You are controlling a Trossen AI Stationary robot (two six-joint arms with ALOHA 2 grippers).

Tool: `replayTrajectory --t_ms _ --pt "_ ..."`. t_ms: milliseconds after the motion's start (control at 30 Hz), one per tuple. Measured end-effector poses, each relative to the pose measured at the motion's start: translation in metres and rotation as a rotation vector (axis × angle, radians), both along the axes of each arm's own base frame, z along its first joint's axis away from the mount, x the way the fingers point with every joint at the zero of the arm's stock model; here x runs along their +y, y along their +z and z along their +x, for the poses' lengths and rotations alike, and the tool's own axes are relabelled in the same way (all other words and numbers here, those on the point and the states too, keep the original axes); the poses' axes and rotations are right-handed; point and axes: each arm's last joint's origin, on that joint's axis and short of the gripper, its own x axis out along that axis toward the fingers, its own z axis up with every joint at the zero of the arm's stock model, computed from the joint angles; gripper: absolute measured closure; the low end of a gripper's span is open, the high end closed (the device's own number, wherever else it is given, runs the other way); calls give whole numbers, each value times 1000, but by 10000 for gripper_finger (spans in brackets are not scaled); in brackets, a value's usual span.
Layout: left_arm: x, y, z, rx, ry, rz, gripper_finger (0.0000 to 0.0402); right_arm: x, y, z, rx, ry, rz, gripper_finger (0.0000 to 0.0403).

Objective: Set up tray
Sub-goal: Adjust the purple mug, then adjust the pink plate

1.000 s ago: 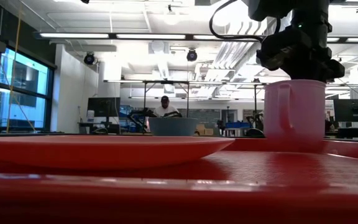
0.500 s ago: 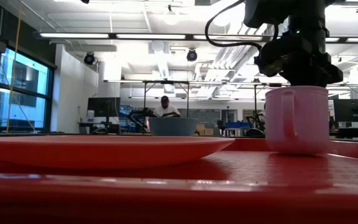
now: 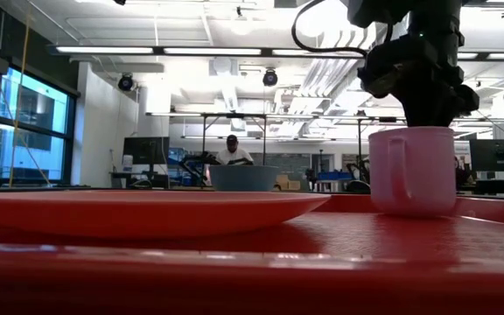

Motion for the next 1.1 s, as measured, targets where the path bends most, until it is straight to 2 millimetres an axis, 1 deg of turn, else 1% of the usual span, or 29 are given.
replayTrajectory --t_ms 200,367,533,800,967,1100 --pt "0 0 0 0 0 0 115 0 0 0 1 -8 13 244" --pt "0 0 0 0 1 -3 115 1 0 0 5 -13 44 212" --pt "0 0 0 0 1 -3 115 1 6 -3 -21 -14 58 208" --pt "0 0 0 -1 1 -6 115 -1 29 -16 -133 -54 71 210" --pt "0 0 0 0 1 -6 115 -3 50 -26 -268 -66 54 210" --pt "0 0 0 0 1 -6 115 -6 69 -30 -446 -100 -10 210"
